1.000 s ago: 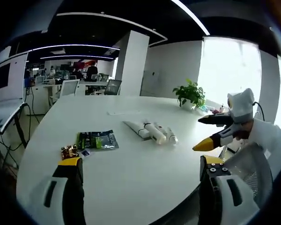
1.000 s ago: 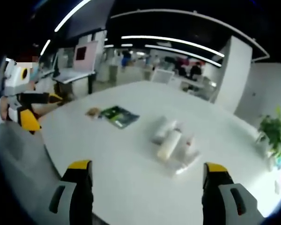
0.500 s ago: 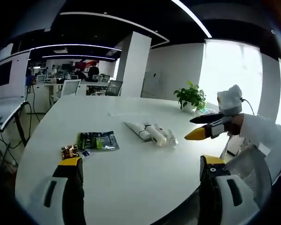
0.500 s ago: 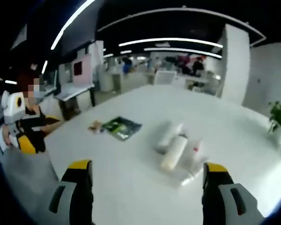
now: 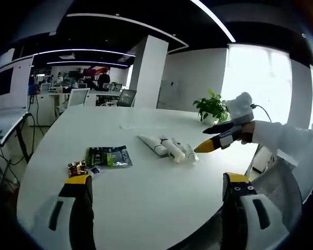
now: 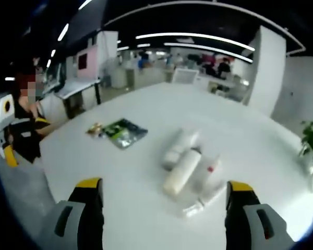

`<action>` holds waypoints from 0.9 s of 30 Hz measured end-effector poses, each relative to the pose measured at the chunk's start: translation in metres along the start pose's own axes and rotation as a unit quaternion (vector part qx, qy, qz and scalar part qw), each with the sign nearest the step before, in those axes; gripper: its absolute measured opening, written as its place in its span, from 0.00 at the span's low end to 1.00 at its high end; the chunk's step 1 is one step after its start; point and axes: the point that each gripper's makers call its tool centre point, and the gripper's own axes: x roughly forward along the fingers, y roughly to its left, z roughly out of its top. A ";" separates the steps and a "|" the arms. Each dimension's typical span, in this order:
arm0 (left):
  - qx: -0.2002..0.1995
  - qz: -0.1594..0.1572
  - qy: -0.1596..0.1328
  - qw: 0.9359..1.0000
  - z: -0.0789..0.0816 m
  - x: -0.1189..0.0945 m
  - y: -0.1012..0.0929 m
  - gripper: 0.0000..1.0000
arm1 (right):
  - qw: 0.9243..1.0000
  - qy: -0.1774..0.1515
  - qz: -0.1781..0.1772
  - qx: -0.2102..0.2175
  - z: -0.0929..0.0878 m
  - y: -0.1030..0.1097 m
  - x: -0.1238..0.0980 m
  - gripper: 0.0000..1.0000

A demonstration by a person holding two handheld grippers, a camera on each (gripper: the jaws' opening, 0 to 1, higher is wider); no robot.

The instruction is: Arrange the skincare products in the storage area until every visible bottle or jar stands upright without overlapping.

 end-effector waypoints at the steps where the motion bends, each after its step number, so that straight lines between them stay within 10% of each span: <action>1: 0.000 0.000 0.000 1.000 0.000 0.000 0.000 0.99 | 1.000 0.000 0.002 0.001 0.001 0.000 0.002 1.00; 27: -0.015 -0.006 0.003 1.000 -0.002 0.003 0.001 0.99 | 0.997 0.058 0.037 0.033 -0.005 -0.008 0.060 0.92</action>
